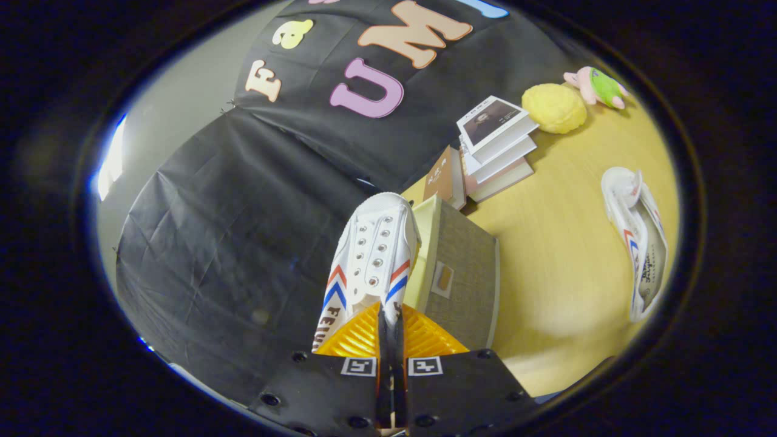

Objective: Open the storage box then place both shoes into the box .Put the left shoe in first, then the right shoe, with the right side of both shoes facing outward in a uniform manner.

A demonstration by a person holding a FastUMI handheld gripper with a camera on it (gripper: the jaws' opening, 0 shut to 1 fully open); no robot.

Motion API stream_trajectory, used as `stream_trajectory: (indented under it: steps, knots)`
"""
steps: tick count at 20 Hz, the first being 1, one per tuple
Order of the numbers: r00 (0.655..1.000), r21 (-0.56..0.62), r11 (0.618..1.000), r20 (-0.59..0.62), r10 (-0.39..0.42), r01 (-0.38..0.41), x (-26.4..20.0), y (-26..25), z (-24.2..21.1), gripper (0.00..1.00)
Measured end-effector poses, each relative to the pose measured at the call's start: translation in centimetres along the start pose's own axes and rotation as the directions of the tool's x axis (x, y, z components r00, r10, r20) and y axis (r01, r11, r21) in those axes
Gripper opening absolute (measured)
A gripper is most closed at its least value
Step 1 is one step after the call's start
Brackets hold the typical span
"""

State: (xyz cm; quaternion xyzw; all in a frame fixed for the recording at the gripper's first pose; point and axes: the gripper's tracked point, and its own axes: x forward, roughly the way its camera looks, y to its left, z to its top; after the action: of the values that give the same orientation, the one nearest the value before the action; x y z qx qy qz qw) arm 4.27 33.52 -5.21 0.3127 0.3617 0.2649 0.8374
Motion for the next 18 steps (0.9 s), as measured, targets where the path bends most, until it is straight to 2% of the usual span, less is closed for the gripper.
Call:
stream_trajectory:
  steps: [3,6,11,15,18]
  knots:
    - [0.997,-0.010,0.997,-0.021,-0.072,0.072,2.5,1.1,0.2,0.05]
    - [0.980,-0.053,0.982,-0.074,-0.182,0.179,5.1,0.6,-0.7,0.05]
    - [0.926,-0.078,0.960,-0.254,-0.280,0.269,7.8,0.6,-5.2,0.05]
    - [0.902,-0.074,0.939,-0.263,-0.343,0.336,9.1,0.7,-5.3,0.05]
    - [0.863,-0.074,0.903,-0.269,-0.427,0.424,9.9,-0.4,-5.7,0.05]
